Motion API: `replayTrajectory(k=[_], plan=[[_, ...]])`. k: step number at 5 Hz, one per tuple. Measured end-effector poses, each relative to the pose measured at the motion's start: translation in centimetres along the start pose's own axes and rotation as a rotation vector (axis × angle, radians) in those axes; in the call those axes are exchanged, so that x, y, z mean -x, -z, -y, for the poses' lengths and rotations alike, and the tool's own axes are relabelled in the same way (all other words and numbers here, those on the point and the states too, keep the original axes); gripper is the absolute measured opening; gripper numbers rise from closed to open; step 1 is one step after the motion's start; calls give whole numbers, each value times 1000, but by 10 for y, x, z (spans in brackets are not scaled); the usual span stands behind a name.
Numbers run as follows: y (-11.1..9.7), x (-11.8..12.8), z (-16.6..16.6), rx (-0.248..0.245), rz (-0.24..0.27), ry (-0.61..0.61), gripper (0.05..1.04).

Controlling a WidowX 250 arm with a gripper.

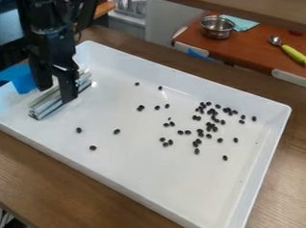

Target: Sweep into pile

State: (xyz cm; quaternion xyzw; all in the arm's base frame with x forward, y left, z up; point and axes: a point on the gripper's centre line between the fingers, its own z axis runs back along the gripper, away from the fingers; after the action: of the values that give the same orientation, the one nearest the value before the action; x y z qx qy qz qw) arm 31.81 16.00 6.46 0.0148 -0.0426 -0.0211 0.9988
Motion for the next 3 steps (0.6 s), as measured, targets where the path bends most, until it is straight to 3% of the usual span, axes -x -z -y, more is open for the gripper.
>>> replayTrajectory(k=[2, 3], plan=[[6, 3, 4, -16, -3, 31, 405], [6, 9, 11, -25, -4, 46, 380]])
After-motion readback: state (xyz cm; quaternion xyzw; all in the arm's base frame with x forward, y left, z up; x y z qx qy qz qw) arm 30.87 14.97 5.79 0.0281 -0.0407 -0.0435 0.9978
